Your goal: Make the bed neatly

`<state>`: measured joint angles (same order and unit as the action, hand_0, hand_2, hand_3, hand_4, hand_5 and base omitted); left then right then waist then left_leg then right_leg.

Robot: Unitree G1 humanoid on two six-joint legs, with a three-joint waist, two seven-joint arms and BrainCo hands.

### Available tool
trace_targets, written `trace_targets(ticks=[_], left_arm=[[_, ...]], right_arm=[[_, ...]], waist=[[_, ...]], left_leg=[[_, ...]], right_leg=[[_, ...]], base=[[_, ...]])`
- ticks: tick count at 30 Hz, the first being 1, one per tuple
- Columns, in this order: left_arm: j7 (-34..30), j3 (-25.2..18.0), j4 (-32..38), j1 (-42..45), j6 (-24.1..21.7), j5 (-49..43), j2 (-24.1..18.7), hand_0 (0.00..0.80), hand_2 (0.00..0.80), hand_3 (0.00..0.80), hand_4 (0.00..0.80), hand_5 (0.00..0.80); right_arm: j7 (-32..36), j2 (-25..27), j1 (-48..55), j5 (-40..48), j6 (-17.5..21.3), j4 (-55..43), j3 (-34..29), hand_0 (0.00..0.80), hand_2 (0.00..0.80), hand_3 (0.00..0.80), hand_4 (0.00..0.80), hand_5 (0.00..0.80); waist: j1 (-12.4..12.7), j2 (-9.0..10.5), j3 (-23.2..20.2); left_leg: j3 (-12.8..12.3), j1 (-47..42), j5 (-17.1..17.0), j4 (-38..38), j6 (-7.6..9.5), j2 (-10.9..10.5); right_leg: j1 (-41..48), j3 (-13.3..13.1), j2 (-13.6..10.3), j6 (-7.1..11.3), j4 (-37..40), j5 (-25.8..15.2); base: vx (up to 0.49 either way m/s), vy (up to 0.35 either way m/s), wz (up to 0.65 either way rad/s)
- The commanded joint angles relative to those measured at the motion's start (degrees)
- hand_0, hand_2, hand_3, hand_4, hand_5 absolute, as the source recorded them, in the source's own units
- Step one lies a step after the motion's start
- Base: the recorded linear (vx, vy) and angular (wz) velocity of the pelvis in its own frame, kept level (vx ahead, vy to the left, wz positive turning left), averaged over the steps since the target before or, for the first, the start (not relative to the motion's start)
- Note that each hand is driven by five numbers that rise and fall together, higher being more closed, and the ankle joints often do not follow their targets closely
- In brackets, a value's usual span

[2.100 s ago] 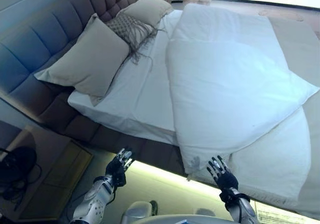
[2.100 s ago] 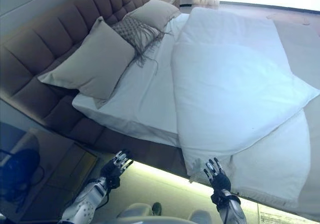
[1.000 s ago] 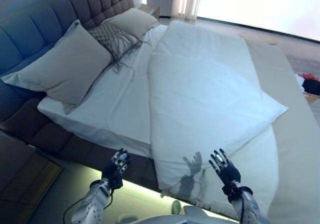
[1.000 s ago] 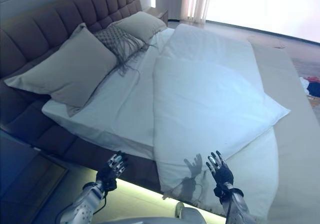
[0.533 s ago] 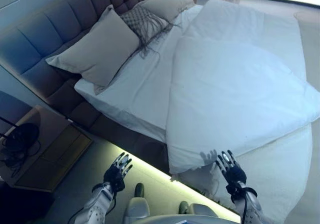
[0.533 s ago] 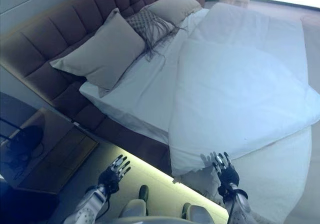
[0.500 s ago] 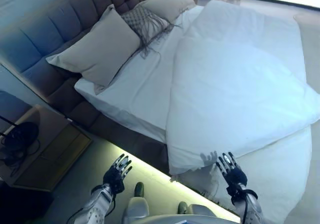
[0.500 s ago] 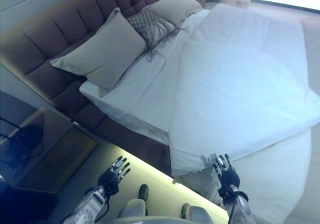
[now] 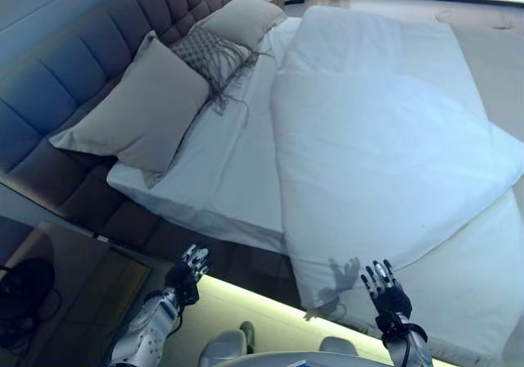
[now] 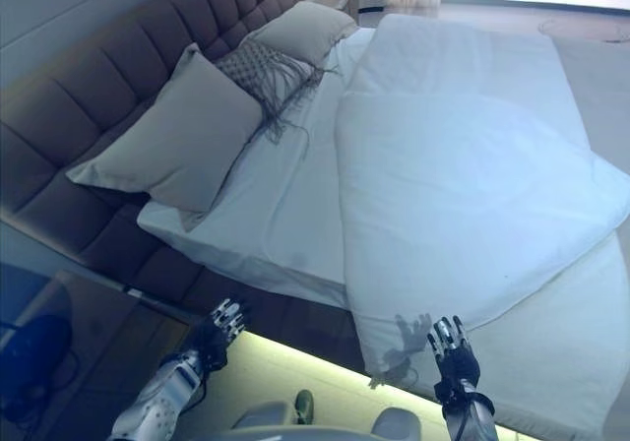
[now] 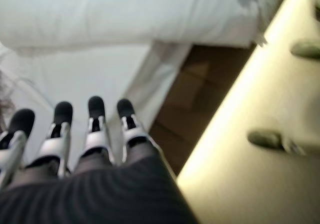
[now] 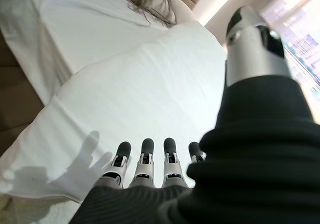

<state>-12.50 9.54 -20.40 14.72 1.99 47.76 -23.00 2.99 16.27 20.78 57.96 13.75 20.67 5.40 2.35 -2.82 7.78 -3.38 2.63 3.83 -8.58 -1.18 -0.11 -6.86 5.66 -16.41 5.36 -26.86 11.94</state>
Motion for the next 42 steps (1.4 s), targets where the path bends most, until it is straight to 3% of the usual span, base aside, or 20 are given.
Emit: trace_targets(ticks=[1, 3, 4, 8, 11, 13, 17, 19, 21, 23, 24, 27, 31, 33, 38, 42], left_arm=[[0.13, -0.44, 2.6, -2.08, -4.35, -0.31, -3.17, 0.0, 0.0, 0.0, 0.0, 0.0], [1.0, 1.0, 2.25, -6.52, -6.61, 2.2, -4.28, 0.0, 0.0, 0.0, 0.0, 0.0], [1.04, 1.44, 2.16, -9.08, -7.03, 2.74, -4.95, 0.0, 0.0, 0.0, 0.0, 0.0], [3.01, -0.15, 2.46, -14.22, -5.64, 3.67, -5.72, 0.0, 0.0, 0.0, 0.0, 0.0], [1.67, -0.92, 0.94, -14.26, -3.91, 2.85, -5.77, 0.0, 0.0, 0.0, 0.0, 0.0], [1.52, 0.2, -0.17, -15.63, -3.46, 2.38, -6.26, 0.0, 0.0, 0.0, 0.0, 0.0], [2.09, 0.75, 0.16, -17.13, -1.42, 1.8, -7.07, 0.0, 0.0, 0.0, 0.0, 0.0], [1.68, 0.41, -0.03, -16.32, -1.1, 1.09, -7.25, 0.0, 0.0, 0.0, 0.0, 0.0], [1.77, 0.35, 0.06, -15.44, -1.03, 2.04, -7.01, 0.0, 0.0, 0.0, 0.0, 0.0], [1.95, -0.38, 1.6, -12.88, -0.21, 2.95, -6.16, 0.0, 0.0, 0.0, 0.0, 0.0], [1.59, -0.48, 1.8, -11.38, 0.1, 2.91, -5.66, 0.0, 0.0, 0.0, 0.0, 0.0], [-0.22, 0.96, 0.29, -13.29, 0.88, 0.98, -7.01, 0.0, 0.0, 0.0, 0.0, 0.0], [-0.42, 2.5, 1.95, -18.36, 1.91, 1.0, -9.39, 0.0, 0.0, 0.0, 0.0, 0.0], [0.41, 2.87, 2.74, -19.07, 0.41, 1.8, -11.35, 0.0, 0.0, 0.0, 0.0, 0.0], [2.5, 3.97, 1.91, -23.59, -2.99, 5.23, -13.46, 0.0, 0.0, 0.0, 0.0, 0.0], [1.39, 4.24, 2.91, -24.29, -4.3, 4.36, -12.58, 0.0, 0.0, 0.0, 0.0, 0.0]], right_arm=[[-1.73, 2.03, -4.68, 0.48, 5.78, -1.18, -1.32, 0.0, 0.0, 0.0, 0.0, 0.0], [-2.67, 3.57, -11.21, 3.51, 6.4, 2.47, -2.37, 0.0, 0.0, 0.0, 0.0, 0.0], [-2.66, 4.47, -14.12, 5.97, 7.07, 5.01, -3.0, 0.0, 0.0, 0.0, 0.0, 0.0], [-3.44, 4.89, -18.49, 12.58, 8.32, 8.12, -4.7, 0.0, 0.0, 0.0, 0.0, 0.0], [0.44, 6.69, -20.22, 22.31, 6.89, 13.0, -8.95, 0.0, 0.0, 0.0, 0.0, 0.0], [1.2, 8.88, -24.08, 27.31, 4.57, 18.7, -12.38, 0.0, 0.0, 0.0, 0.0, 0.0], [-0.18, 11.85, -28.47, 31.83, 5.21, 24.5, -15.87, 0.0, 0.0, 0.0, 0.0, 0.0], [-0.08, 11.93, -27.42, 33.96, 4.98, 25.72, -17.96, 0.0, 0.0, 0.0, 0.0, 0.0], [0.14, 12.21, -26.1, 33.7, 2.29, 27.89, -19.91, 0.0, 0.0, 0.0, 0.0, 0.0], [0.5, 12.96, -24.69, 32.2, -0.21, 29.73, -21.1, 0.0, 0.0, 0.0, 0.0, 0.0], [0.74, 12.83, -24.21, 32.94, -0.72, 30.1, -20.74, 0.0, 0.0, 0.0, 0.0, 0.0], [4.3, 10.93, -24.54, 38.13, -1.75, 34.46, -21.62, 0.0, 0.0, 0.0, 0.0, 0.0], [7.01, 10.29, -27.22, 43.05, -2.35, 38.53, -22.7, 0.0, 0.0, 0.0, 0.0, 0.0], [8.05, 10.73, -29.32, 43.96, -3.06, 38.77, -22.22, 0.0, 0.0, 0.0, 0.0, 0.0], [6.29, 14.66, -34.84, 46.16, 0.14, 36.64, -20.71, 0.0, 0.0, 0.0, 0.0, 0.0], [7.43, 16.3, -35.25, 50.24, 3.18, 34.82, -22.08, 0.0, 0.0, 0.0, 0.0, 0.0]], waist=[[-1.6, 2.12, 1.64], [-2.11, 2.63, 4.15], [-1.75, 2.74, 5.4], [0.86, 3.67, 8.13], [2.27, 4.14, 8.71], [3.44, 4.21, 8.86], [5.29, 4.54, 8.36], [5.4, 4.69, 7.31], [5.14, 4.72, 6.39], [5.68, 4.4, 5.94], [6.04, 4.12, 5.36], [6.42, 5.0, 4.87], [7.39, 5.3, 6.85], [7.53, 5.34, 8.31], [6.19, 3.04, 12.03], [5.5, 1.68, 15.4]], left_leg=[[2.81, 7.11, -2.76, -2.91, -1.02, 2.59], [3.23, 9.86, -1.63, -3.39, -1.39, 3.31], [4.21, 11.85, -1.75, -3.71, -1.8, 4.32], [7.95, 17.75, -4.09, -5.32, -5.17, 9.47], [9.31, 18.62, -6.18, -3.9, -7.11, 11.65], [9.96, 19.46, -7.43, -2.05, -7.53, 11.84], [10.42, 20.05, -7.97, -0.75, -8.05, 11.72], [9.84, 19.32, -7.74, -1.12, -8.5, 12.21], [9.23, 18.36, -6.9, -3.35, -9.23, 12.76], [11.01, 17.87, -7.02, -6.38, -10.22, 13.32], [11.24, 16.56, -6.95, -3.89, -9.61, 13.63], [11.56, 16.18, -6.06, -1.46, -7.36, 11.62], [12.07, 19.16, -5.09, -2.77, -6.63, 8.9], [11.9, 20.81, -4.57, -4.42, -7.0, 9.5], [10.18, 28.2, -6.06, -6.15, -7.77, 10.56], [10.32, 34.45, -6.96, -9.12, -7.79, 8.17]], right_leg=[[-3.58, -2.25, -1.43, 3.87, 15.8, -18.29], [-6.42, -4.27, -0.73, 5.05, 22.13, -21.69], [-6.81, -4.53, -0.24, 5.51, 23.91, -21.43], [-7.52, 0.56, 1.29, 6.01, 23.15, -19.83], [-6.05, 3.52, 2.32, 5.75, 24.21, -19.33], [-5.23, 5.43, 2.62, 5.67, 25.78, -19.35], [-4.39, 7.56, 2.65, 5.64, 26.38, -18.75], [-3.31, 7.66, 2.79, 5.56, 26.1, -17.99], [-1.91, 7.28, 2.68, 5.43, 26.12, -17.5], [0.24, 6.83, 3.27, 5.23, 26.6, -17.21], [0.98, 6.65, 3.43, 5.4, 26.61, -16.98], [1.54, 4.78, 2.6, 6.55, 26.61, -15.97], [-1.95, 5.9, -1.02, 8.88, 25.45, -18.43], [-4.46, 6.39, -1.84, 9.6, 25.58, -20.03], [-8.34, 6.15, -1.2, 8.61, 27.65, -20.49], [-15.52, 6.93, -2.76, 8.03, 22.78, -19.62]], base=[[-0.254, -0.253, -0.11], [-0.308, -0.268, 0.04], [-0.288, -0.325, 0.03], [-0.168, -0.418, 0.28], [0.05, -0.29, 0.3], [-0.028, -0.208, 0.27], [-0.022, -0.129, 0.17], [0.097, -0.054, 0.07], [0.138, 0.056, 0.18], [0.233, 0.129, 0.14], [0.318, 0.166, -0.02], [0.139, 0.086, -0.15], [-0.046, -0.016, -0.06], [-0.078, -0.122, -0.15], [-0.135, -0.113, -0.2], [-0.102, -0.057, 0.16]])
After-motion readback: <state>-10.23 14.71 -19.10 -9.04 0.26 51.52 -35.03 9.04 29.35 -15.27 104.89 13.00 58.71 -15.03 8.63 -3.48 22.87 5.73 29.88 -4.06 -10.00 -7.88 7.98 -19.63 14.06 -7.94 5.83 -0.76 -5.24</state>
